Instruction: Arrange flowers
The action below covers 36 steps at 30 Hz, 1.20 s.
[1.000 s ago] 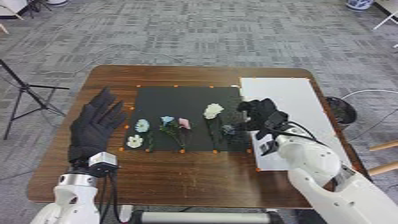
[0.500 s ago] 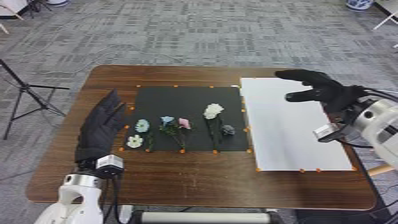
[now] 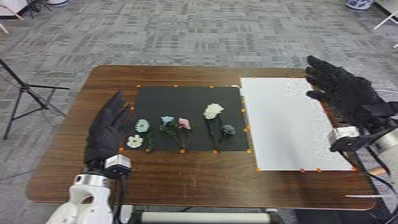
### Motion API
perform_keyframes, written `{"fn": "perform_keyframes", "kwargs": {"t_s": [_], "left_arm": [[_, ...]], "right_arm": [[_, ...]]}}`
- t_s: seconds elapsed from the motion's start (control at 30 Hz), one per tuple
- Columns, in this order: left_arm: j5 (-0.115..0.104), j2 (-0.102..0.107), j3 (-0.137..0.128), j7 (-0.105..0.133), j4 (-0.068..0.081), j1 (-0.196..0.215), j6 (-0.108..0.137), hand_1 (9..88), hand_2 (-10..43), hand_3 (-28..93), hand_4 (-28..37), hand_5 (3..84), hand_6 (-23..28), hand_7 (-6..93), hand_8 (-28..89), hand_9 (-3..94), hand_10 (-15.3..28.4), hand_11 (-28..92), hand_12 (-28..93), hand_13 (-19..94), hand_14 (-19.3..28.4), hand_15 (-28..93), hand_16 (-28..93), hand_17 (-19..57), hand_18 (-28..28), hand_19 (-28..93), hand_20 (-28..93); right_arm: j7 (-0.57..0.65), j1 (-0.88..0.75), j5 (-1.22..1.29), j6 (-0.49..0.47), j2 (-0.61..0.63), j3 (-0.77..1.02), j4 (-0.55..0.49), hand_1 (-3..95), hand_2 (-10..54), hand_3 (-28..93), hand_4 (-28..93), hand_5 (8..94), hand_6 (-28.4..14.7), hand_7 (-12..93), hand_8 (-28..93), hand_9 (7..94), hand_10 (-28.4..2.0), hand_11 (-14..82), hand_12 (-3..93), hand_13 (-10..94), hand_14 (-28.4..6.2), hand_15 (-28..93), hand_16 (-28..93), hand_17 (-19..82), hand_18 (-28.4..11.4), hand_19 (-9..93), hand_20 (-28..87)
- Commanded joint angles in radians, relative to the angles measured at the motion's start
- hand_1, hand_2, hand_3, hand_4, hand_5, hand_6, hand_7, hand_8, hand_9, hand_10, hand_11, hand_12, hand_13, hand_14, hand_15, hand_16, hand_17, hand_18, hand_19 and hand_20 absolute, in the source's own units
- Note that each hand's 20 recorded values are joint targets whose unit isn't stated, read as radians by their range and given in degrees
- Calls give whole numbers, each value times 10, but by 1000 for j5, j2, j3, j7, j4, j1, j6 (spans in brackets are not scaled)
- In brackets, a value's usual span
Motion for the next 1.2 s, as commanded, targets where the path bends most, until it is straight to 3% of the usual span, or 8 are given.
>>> {"fn": "perform_keyframes", "kwargs": {"t_s": [0.03,0.17,0.4,0.5,0.6,0.7,1.1,1.2], "left_arm": [[-55,-37,30,11,7,23,-5,220,-35,643,-282,205,3,161,-94,172,83,57,203,133,106,41,111,-156,189,376,81],[-48,-41,37,22,16,2,-32,219,-38,638,-283,196,0,155,-93,166,78,34,209,129,103,12,116,-162,191,364,78],[-65,-41,18,-14,6,38,-82,217,-51,627,-283,192,-1,152,-90,161,73,0,225,117,104,-13,127,-171,197,356,70],[-59,-34,34,1,21,1,-82,219,-51,624,-283,192,0,150,-89,161,74,-6,227,114,103,-16,127,-173,198,355,68],[-54,-22,33,3,18,-1,-87,216,-51,630,-283,194,1,149,-87,161,74,-8,232,111,102,-18,128,-174,196,354,68],[-63,-35,32,1,11,27,-67,216,-50,632,-283,198,4,150,-86,161,74,-7,235,112,101,-18,130,-174,192,352,67],[-62,-43,37,-21,15,19,-81,220,-49,632,-283,203,7,148,-85,163,76,-4,237,114,100,-18,133,-173,191,350,71],[-63,-36,43,0,21,-5,-73,220,-47,632,-283,203,6,149,-85,163,77,-2,239,116,102,-17,134,-173,191,352,72]], "right_arm": [[-2,-75,248,43,-47,-5,-33,71,62,717,-248,217,-35,17,-60,188,-105,-43,158,107,-102,-164,396,-169,-188,323,66],[-7,-86,197,65,-24,2,-39,70,66,712,-250,218,-35,18,-60,185,-103,-44,159,104,-99,-171,405,-175,-182,325,59],[7,-134,170,77,-49,-19,-48,59,66,714,-264,195,-38,16,-58,165,-98,-54,165,86,-95,-200,423,-186,-178,317,52],[12,-124,176,93,-34,-14,-45,57,65,712,-267,189,-39,14,-56,162,-99,-57,173,86,-98,-207,431,-187,-180,317,54],[21,-130,152,112,-37,-20,-56,56,57,718,-266,201,-41,21,-54,179,-105,-50,178,107,-104,-195,435,-185,-186,335,59],[29,-134,167,109,-48,-33,-52,55,51,720,-264,215,-42,31,-56,194,-111,-40,183,116,-105,-181,436,-177,-187,339,61],[56,-145,163,100,-83,-25,-81,83,48,722,-253,220,-42,40,-60,200,-116,-35,188,121,-103,-160,436,-173,-186,341,68],[38,-136,165,124,-67,-26,-80,85,48,721,-250,221,-42,40,-61,200,-115,-36,189,122,-103,-158,436,-173,-187,342,68]]}}
